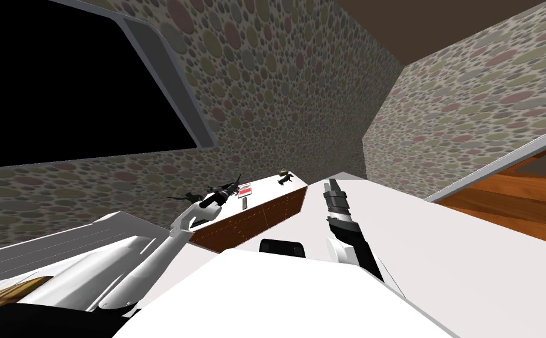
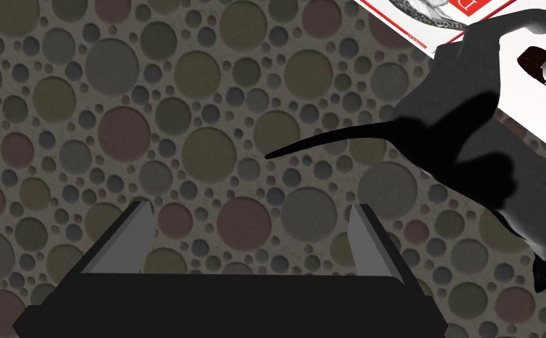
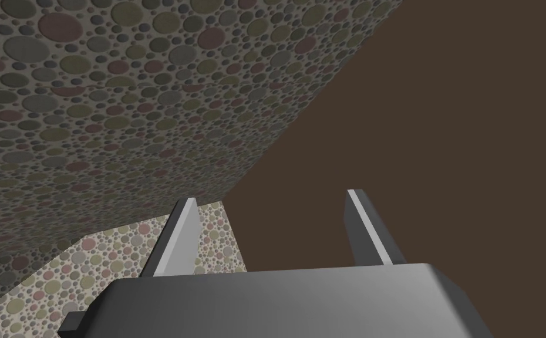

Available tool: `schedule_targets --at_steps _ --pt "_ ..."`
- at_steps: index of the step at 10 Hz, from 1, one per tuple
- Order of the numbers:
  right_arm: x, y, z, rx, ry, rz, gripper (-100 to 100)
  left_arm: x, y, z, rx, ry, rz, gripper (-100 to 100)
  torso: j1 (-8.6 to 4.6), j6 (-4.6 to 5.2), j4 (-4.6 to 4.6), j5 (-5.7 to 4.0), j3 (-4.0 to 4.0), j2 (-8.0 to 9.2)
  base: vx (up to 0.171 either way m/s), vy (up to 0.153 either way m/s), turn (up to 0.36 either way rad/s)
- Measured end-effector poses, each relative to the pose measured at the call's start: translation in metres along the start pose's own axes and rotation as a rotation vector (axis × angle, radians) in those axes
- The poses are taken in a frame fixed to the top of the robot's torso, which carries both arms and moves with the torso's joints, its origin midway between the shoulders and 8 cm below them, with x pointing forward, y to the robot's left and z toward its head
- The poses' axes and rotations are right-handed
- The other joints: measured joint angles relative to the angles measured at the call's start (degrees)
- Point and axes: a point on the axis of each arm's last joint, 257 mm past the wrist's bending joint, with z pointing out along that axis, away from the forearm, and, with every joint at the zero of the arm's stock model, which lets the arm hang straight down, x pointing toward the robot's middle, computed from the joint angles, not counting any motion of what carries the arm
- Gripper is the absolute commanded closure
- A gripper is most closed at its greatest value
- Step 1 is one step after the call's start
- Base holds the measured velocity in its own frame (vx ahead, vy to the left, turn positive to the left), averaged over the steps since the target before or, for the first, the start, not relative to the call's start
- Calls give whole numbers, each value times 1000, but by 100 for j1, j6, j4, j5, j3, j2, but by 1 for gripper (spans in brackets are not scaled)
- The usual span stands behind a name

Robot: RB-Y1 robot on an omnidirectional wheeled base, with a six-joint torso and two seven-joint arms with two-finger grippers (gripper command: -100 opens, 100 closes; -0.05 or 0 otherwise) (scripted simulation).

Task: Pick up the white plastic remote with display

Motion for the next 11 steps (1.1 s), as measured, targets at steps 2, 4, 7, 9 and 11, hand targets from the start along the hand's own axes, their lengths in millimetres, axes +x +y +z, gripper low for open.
schedule_targets --at_steps 2,4,7,9,11 --pt "0 0 0 0 0 0 0 5 20 1 -61 37 9 -100 2 0 0 0 -1 -2 10 8 -115" --pt "0 0 0 0 0 0 0 14 54 4 -149 93 15 -100 7 3 -2 2 -5 -8 22 20 -190" --pt "0 0 0 0 0 0 0 26 89 -7 -243 154 15 -100 5 -1 -2 1 -4 -7 25 19 -171" --pt "0 0 0 0 0 0 0 37 122 -17 -331 216 7 -100 13 3 -3 3 -8 -13 31 38 -213" --pt "0 0 0 0 0 0 0 46 147 -26 -398 262 -2 -100 7 3 -3 2 -7 -12 30 24 -163"
